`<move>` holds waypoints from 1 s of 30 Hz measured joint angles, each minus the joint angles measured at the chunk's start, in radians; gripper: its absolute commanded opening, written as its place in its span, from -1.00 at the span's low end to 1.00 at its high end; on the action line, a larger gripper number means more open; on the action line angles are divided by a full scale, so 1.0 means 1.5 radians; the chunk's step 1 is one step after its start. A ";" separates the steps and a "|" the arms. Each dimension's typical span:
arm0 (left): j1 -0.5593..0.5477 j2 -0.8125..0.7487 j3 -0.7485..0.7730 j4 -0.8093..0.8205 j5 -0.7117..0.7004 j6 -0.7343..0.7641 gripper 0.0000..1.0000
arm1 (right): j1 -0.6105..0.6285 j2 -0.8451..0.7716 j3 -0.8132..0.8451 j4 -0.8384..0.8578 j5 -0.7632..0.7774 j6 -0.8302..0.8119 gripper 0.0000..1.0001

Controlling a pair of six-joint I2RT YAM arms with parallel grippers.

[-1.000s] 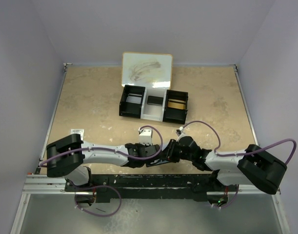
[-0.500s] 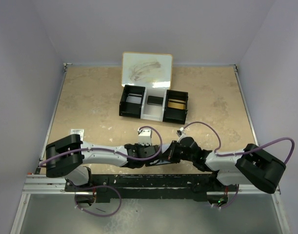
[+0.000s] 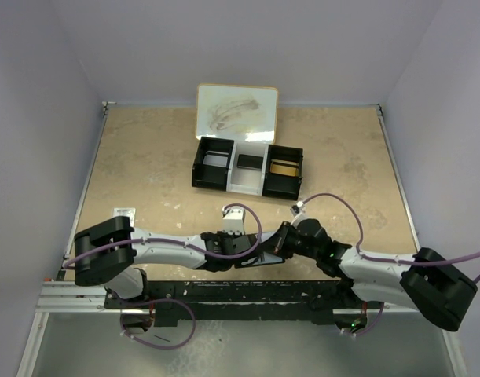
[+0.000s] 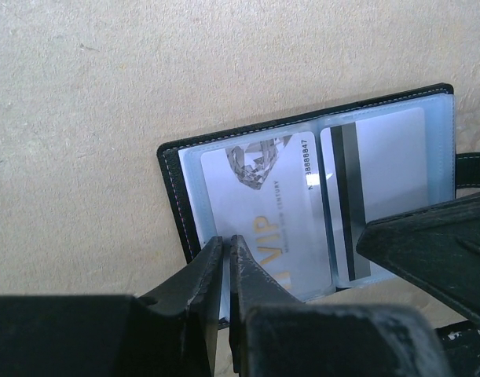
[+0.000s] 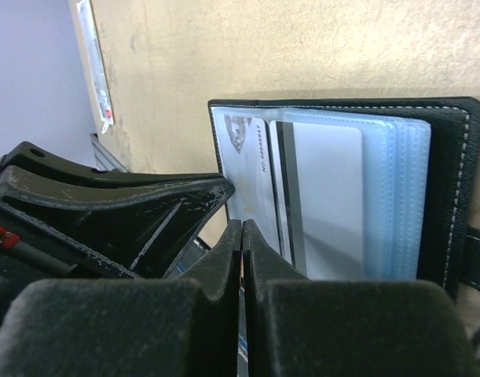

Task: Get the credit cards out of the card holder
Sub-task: Remove the credit card from the card holder.

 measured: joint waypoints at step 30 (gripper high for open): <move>-0.003 0.008 0.002 -0.003 -0.028 0.001 -0.96 | -0.008 0.154 0.018 0.087 -0.049 -0.038 -1.00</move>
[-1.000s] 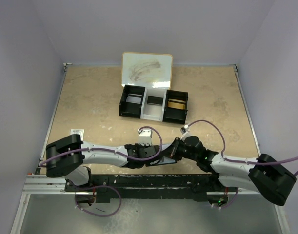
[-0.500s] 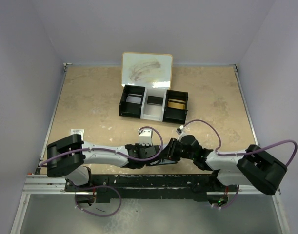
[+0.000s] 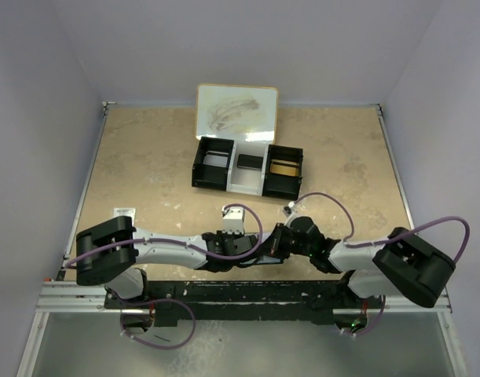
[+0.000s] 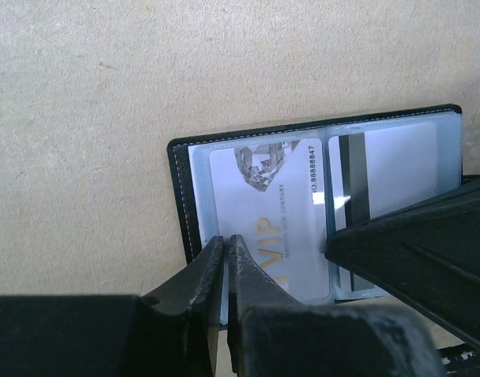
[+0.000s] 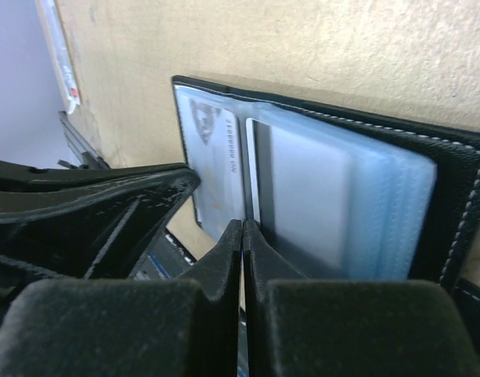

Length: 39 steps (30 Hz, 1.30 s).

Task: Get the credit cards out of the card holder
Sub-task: Remove the credit card from the card holder.

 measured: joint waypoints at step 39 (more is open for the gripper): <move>-0.009 -0.008 -0.034 0.062 -0.013 -0.016 -1.00 | -0.013 0.028 0.075 -0.043 0.024 -0.132 -0.48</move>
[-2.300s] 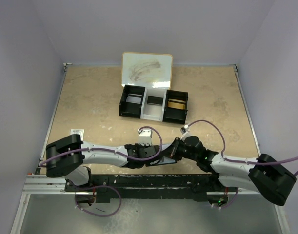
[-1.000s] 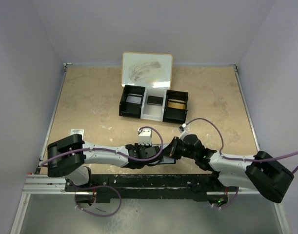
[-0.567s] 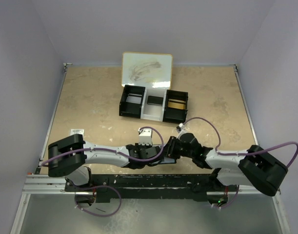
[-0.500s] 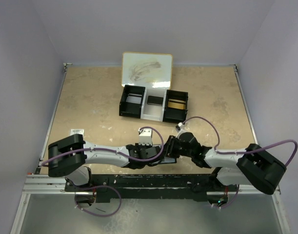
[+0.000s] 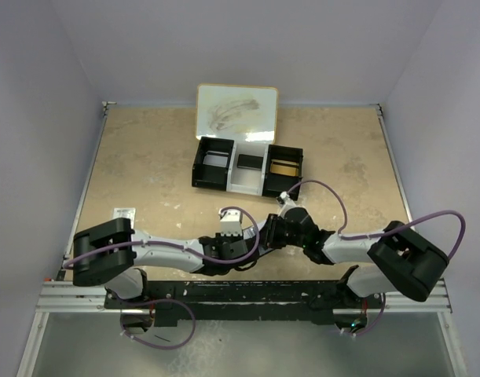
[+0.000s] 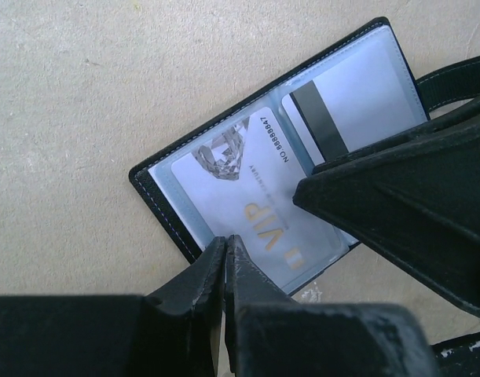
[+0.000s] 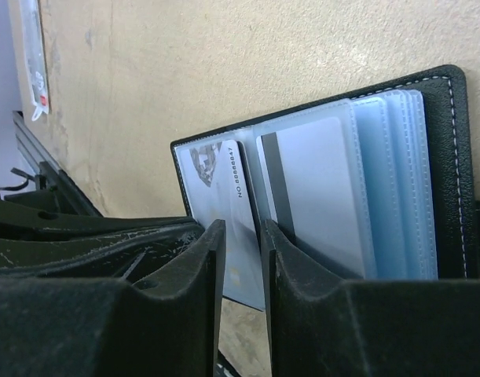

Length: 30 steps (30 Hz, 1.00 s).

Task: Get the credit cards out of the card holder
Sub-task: Remove the credit card from the card holder.

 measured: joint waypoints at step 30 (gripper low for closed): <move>0.000 -0.029 -0.046 0.018 -0.046 -0.045 -1.00 | -0.004 0.057 0.053 -0.032 -0.074 -0.122 -0.95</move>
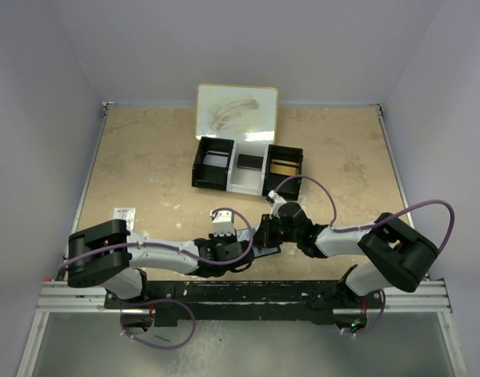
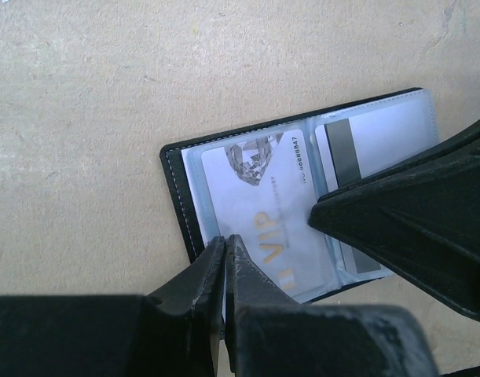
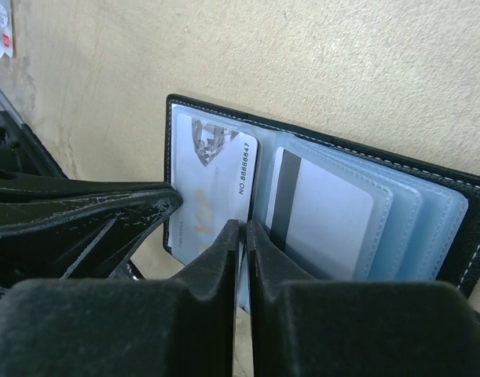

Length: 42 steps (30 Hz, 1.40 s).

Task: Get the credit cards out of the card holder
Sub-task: Remove the credit card from the card holder.

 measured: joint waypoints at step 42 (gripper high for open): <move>0.158 -0.038 0.085 -0.032 0.103 0.242 -0.07 | 0.022 -0.374 -0.030 -0.423 0.179 0.174 0.01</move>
